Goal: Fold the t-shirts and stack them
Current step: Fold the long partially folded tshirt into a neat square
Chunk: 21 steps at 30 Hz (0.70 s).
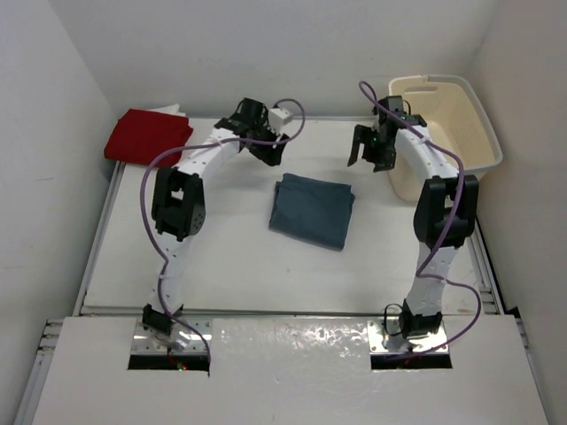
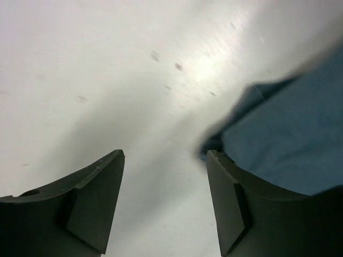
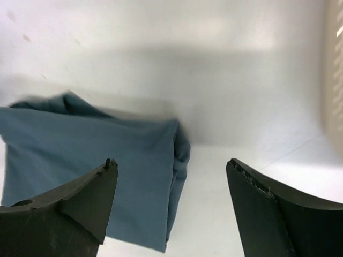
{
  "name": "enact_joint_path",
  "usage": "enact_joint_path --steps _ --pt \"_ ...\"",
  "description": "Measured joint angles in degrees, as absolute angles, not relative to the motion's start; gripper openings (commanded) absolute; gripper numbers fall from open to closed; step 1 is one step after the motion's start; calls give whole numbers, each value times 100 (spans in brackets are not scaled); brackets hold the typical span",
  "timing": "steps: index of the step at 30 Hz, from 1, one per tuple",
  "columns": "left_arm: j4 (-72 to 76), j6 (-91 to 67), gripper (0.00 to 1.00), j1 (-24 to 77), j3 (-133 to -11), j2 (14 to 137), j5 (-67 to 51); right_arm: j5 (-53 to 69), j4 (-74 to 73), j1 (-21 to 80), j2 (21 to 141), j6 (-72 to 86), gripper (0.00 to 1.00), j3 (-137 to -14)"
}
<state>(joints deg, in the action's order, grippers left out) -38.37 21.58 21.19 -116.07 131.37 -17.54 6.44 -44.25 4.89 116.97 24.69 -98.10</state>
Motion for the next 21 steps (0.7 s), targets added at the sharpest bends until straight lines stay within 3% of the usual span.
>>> enact_joint_path --steps 1,4,5,6,9,15,21 --pt "-3743 2023 63 2062 -11688 13113 -1721 582 -4429 495 11701 2373 79 -9963" --pt "-3286 1640 60 1898 -11590 12796 -1695 362 -4244 646 11413 2121 53 -9992" --pt "-3175 1553 57 1859 -11441 12615 -1747 336 -4163 740 11203 2043 42 -9789" --pt "-3024 1452 47 1828 -11220 12370 -1865 357 -4077 843 10967 2032 23 -9524" --pt "-2998 1319 33 1925 -10744 11734 -2497 716 -3629 1114 10425 2169 2 -8696" --pt "-3009 1339 33 2897 -9467 11406 -3896 1586 -2512 1219 10766 2840 0 -7581" --pt "-2934 1271 32 2832 -8248 11996 -3660 1671 -1977 1081 11625 3168 0 -7343"
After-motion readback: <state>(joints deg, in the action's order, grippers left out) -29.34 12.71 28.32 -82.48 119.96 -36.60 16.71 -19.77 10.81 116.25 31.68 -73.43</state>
